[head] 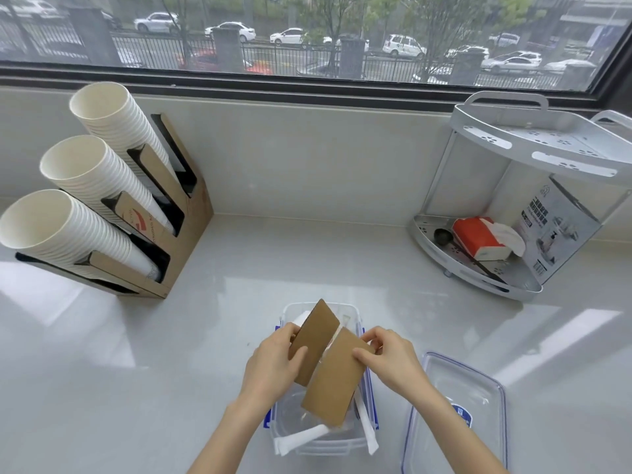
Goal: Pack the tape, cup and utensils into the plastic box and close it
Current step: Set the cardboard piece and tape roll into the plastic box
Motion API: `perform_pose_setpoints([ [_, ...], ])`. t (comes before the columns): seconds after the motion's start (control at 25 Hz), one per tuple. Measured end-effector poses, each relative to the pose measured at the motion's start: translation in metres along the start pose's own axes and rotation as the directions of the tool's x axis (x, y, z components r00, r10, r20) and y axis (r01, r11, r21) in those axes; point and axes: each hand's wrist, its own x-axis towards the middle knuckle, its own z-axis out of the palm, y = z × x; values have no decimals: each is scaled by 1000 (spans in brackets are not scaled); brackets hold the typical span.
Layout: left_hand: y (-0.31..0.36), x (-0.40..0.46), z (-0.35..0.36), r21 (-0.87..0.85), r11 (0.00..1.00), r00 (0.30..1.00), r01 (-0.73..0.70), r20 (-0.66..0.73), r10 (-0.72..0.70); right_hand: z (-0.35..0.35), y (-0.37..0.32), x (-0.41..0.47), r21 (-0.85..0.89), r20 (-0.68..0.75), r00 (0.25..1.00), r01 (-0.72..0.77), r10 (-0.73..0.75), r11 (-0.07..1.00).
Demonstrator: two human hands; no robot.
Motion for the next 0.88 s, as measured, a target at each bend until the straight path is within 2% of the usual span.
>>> perform_pose_setpoints([
  [0.2,4,-1,-5,-90,996,994,-24,-111,14,-11,-3,0,273,3,1000,-15,15,962],
  [0.48,18,-5,-20,-356,934,998,-4,-52,-16,-23,-12,-3,514,14,998,45,-61,857],
  [0.64,22,-7,-19,-469,883,1000,17,19,-9,-18,-21,2,536,-43,996,86,-75,840],
  [0.88,25,-13,-14,-489,872,999,22,54,5,4,-30,6,483,-122,990,119,-68,868],
])
